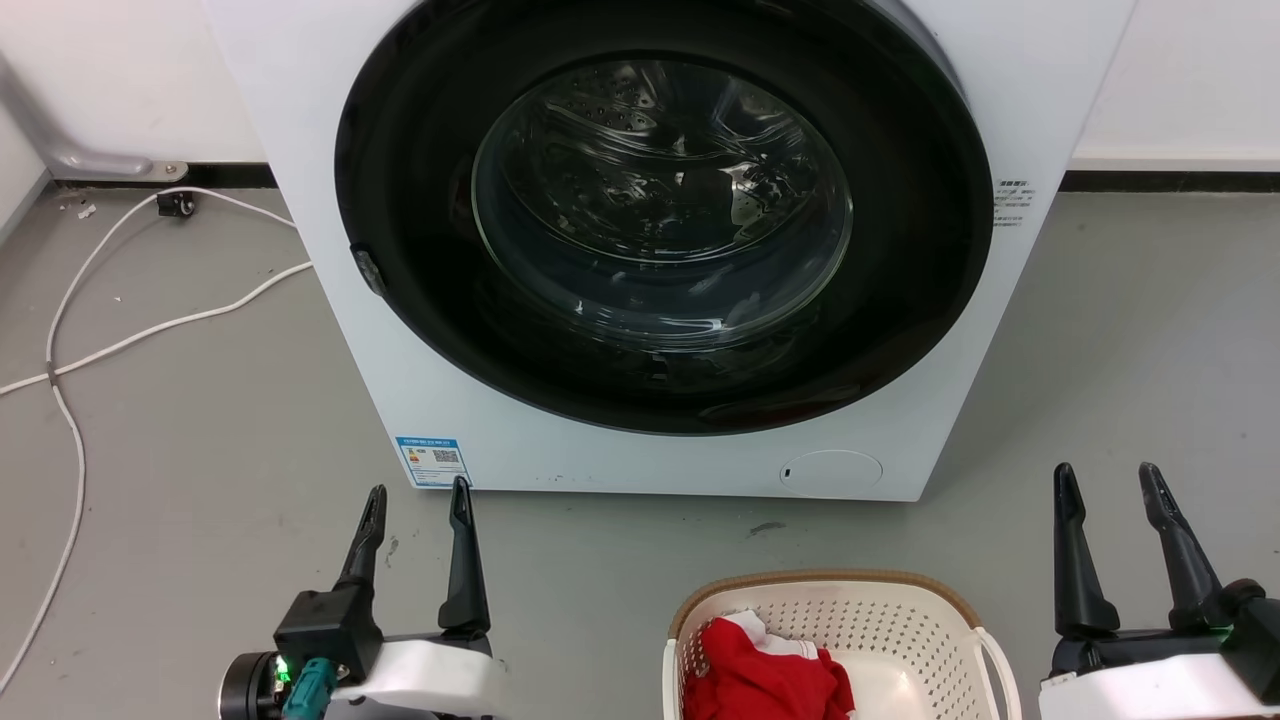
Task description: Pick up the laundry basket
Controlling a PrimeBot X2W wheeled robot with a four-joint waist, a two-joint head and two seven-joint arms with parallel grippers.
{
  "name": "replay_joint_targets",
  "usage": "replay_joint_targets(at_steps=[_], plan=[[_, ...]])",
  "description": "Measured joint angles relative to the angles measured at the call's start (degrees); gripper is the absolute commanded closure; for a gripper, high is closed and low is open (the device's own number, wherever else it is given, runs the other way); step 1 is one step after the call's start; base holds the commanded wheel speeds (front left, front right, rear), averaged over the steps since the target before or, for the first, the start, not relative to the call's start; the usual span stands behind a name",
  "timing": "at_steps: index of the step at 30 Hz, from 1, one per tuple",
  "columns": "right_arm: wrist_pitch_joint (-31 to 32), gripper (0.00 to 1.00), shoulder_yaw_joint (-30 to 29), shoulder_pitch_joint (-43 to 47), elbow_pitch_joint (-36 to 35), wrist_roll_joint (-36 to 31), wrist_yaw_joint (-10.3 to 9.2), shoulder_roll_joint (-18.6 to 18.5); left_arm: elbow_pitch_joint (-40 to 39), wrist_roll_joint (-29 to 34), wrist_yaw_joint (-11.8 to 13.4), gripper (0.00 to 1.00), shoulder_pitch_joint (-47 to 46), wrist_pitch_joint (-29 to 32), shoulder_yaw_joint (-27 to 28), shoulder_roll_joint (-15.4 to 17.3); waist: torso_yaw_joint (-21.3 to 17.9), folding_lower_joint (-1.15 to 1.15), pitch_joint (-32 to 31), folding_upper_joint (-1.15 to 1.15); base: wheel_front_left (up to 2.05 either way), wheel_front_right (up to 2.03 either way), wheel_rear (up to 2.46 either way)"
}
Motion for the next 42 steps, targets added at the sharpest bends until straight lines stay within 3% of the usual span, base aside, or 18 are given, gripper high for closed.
replay_joint_targets(at_steps=[20, 42], plan=[[-2.3, 0.0, 0.1, 1.3, -0.1, -6.1, 0.01, 0.0, 0.0, 8.4, 1.4, 0.0, 0.8, -2.1, -1.6, 0.0, 0.1, 0.0, -0.3, 0.0, 0.0, 0.0, 0.0], [-2.4, 0.0, 0.6, 1.5, 1.0, -4.8, 0.01, 0.0, 0.4, 8.4, 1.3, 0.0, 1.4, -2.3, -1.2, 0.0, -0.1, 0.0, -0.1, 0.0, 0.0, 0.0, 0.0]])
